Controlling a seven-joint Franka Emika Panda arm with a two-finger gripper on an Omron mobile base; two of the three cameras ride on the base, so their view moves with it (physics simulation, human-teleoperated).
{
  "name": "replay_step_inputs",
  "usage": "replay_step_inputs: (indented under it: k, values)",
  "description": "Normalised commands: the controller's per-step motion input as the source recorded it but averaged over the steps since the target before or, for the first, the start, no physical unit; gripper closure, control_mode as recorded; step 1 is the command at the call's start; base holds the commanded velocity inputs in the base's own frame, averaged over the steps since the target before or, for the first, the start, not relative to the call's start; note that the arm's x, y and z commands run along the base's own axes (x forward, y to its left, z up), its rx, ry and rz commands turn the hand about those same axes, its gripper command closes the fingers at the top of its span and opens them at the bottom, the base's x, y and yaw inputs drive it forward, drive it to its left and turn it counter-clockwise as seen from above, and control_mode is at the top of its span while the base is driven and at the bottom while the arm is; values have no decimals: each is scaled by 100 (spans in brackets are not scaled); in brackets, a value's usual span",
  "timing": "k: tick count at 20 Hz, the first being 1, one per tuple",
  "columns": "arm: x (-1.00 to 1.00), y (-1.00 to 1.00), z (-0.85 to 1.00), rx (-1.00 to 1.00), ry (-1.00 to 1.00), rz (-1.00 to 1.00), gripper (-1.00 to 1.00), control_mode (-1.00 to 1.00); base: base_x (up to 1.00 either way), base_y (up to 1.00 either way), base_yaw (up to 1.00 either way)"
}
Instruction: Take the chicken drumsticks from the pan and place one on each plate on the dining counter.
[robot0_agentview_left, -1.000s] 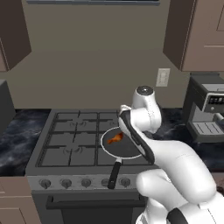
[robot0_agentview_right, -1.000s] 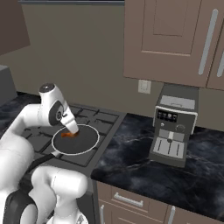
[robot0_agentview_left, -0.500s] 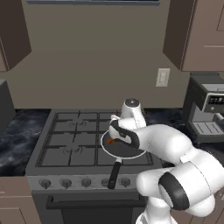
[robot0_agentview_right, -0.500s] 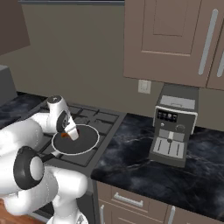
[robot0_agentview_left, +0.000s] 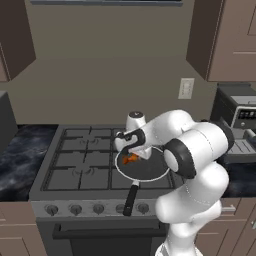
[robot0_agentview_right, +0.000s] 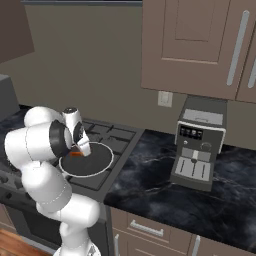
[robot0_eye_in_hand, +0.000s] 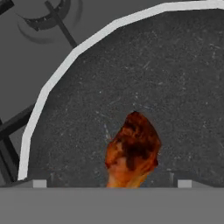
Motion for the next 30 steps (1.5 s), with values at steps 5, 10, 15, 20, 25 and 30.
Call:
replay_step_inputs:
  k: [5, 10, 15, 20, 25, 30]
  values:
    - [13, 1, -36, 0, 5, 0, -100, -100, 0, 0, 0]
    - [-16, 3, -55, -3, 1, -6, -100, -100, 0, 0, 0]
    - [-70, 0, -79, -2, 0, -9, -100, -100, 0, 0, 0]
    - [-88, -22, -88, 0, 0, -9, -100, -100, 0, 0, 0]
    - [-83, -34, -100, 0, 0, -10, -100, -100, 0, 0, 0]
    - [-38, -5, -63, 0, -1, -5, 100, -100, 0, 0, 0]
